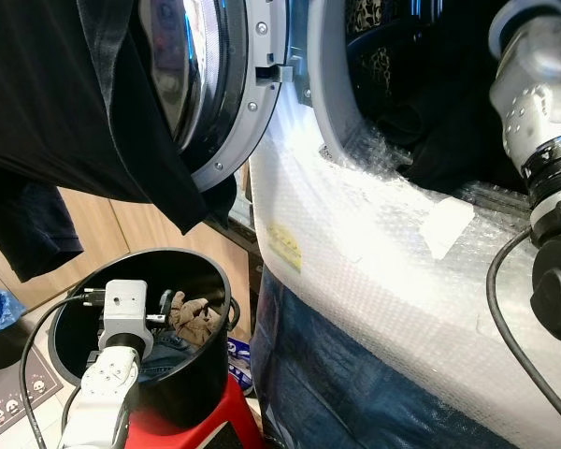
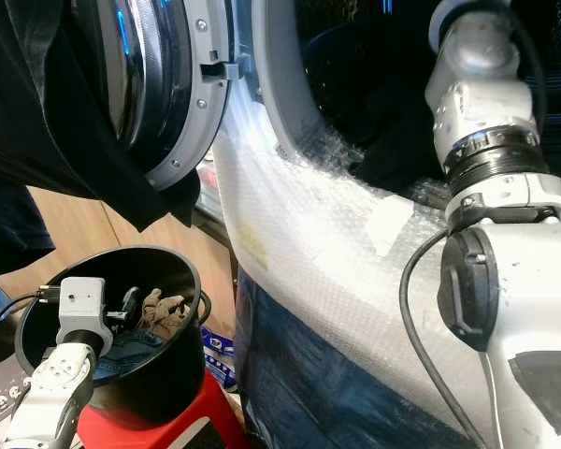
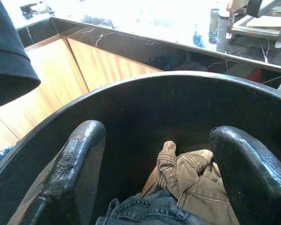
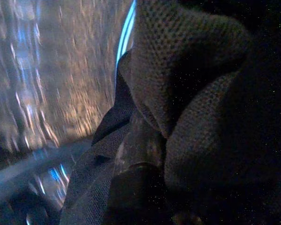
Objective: Clothes washing
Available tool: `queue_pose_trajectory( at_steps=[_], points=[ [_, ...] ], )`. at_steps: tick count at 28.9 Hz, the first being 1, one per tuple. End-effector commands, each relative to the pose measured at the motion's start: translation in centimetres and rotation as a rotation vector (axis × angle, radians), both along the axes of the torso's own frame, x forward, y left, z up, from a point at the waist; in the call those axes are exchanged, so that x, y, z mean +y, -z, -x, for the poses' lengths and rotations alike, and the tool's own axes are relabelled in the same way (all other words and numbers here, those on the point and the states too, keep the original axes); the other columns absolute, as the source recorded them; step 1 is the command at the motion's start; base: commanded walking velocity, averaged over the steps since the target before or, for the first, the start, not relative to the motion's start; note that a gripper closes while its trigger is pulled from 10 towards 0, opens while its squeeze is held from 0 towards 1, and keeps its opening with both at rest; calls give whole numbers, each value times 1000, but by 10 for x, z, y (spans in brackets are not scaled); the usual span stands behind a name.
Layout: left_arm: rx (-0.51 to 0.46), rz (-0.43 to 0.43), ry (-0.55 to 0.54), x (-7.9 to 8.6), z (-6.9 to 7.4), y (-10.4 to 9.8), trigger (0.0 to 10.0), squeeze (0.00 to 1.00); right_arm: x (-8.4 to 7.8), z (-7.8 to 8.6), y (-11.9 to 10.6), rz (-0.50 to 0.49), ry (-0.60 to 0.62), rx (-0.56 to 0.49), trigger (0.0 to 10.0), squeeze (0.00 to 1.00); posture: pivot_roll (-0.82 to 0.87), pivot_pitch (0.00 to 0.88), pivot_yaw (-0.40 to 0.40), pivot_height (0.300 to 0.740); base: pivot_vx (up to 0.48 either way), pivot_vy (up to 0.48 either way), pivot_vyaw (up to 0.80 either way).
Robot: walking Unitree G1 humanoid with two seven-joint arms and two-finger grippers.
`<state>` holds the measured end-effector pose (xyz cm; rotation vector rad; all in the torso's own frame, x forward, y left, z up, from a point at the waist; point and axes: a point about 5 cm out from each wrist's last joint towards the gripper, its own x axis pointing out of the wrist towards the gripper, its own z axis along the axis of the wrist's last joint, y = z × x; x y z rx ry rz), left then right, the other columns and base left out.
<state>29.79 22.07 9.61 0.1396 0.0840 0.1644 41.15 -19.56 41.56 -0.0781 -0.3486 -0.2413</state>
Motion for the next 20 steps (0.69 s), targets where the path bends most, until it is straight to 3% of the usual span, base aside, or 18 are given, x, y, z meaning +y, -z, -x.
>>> queue_pose_trajectory(
  at_steps=[1, 5, 7, 8, 10, 12, 15, 17, 18, 19, 20],
  points=[
    [11, 5, 7, -2, 1, 2, 10000, 0, -1, -1, 0, 7, 2, 36, 10000, 1000, 228, 0, -19, 740, 0, 0, 0],
    [30, -19, 33, -1, 4, 2, 10000, 0, 1, -5, 14, 1, -10, 100, 10000, 1000, 234, 0, 7, 740, 0, 0, 0],
    [36, -16, 36, -1, 1, 1, 10000, 0, 1, -5, 16, 68, -11, 122, 10000, 1000, 218, 0, 11, 740, 0, 0, 0],
    [38, -18, 38, -1, 0, 1, 10000, 0, 5, -7, 18, 113, -41, 140, 10000, 1000, 218, 0, 11, 740, 0, 0, 0],
    [41, -25, 55, -3, -3, 0, 10000, 0, 17, -9, 24, 301, -72, 176, 10000, 1000, 203, 0, 18, 740, 0, 0, 0],
    [40, -25, 65, -3, -4, -1, 10000, 0, 20, -10, 24, 383, -64, 183, 10000, 1000, 198, 0, 30, 740, 0, 0, 0],
    [30, -26, 80, -4, -6, -6, 10000, 0, 12, -7, 15, 157, -123, 135, 10000, 1000, 202, 0, 38, 740, 0, 0, 0],
    [26, -30, 78, -4, -6, -7, 10000, 0, 3, -2, 0, 90, -92, 66, 10000, 1000, 201, 0, 38, 740, 0, 0, 0],
    [17, -34, 70, -3, -7, -9, 10000, 0, -9, 6, -19, 48, -22, -21, 10000, 1000, 201, 0, 39, 740, 0, 0, 0],
    [17, -34, 70, -3, -7, -9, 10000, 0, -9, 6, -19, 48, -22, -21, 10000, 1000, 201, 0, 39, 740, 0, 0, 0],
    [13, -35, 68, -2, -7, -10, 10000, 0, -19, 14, -35, 6, 29, -104, 10000, 1000, 203, 0, 40, 740, 0, 0, 0]
  ],
)
